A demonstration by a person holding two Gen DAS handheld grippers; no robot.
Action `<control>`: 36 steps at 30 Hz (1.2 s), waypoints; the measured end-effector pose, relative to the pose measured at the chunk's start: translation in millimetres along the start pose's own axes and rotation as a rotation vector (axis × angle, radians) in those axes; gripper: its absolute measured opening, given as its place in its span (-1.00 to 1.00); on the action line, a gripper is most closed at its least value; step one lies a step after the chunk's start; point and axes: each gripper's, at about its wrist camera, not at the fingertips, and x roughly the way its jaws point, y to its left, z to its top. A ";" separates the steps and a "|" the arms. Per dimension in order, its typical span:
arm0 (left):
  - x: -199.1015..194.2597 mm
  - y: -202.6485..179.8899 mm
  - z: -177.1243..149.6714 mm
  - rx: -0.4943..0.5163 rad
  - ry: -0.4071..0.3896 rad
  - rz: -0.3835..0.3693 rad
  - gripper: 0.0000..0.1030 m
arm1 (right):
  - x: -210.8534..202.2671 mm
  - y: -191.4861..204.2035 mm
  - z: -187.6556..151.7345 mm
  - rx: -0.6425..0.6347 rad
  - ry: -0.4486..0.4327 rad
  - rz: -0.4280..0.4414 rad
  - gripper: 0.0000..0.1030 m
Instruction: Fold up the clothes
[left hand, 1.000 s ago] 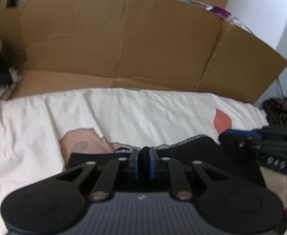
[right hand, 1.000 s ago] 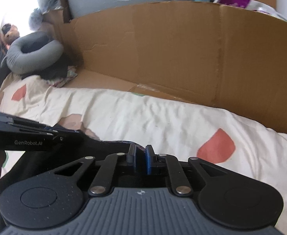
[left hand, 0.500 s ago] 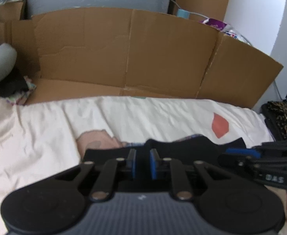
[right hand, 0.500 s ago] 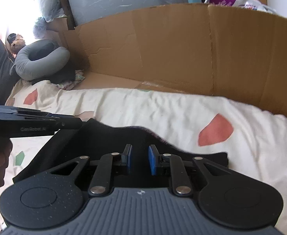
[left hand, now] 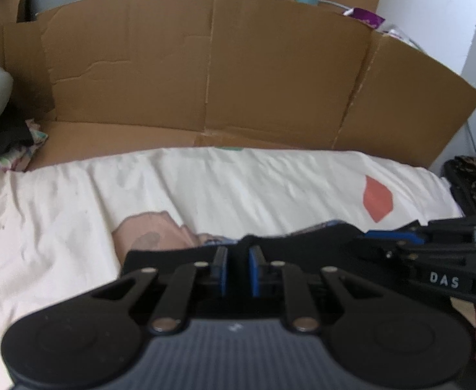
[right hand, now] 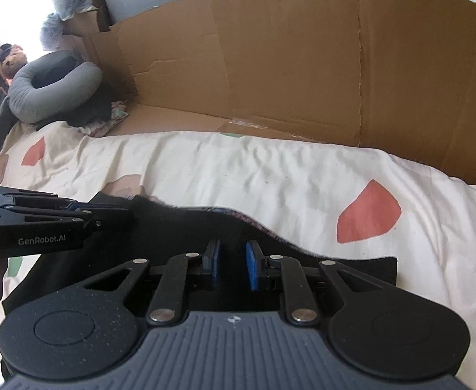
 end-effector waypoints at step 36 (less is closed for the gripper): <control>-75.3 44.8 -16.2 -0.084 0.037 0.017 -0.46 | -60.5 -44.5 4.5 0.089 -0.035 0.067 -0.57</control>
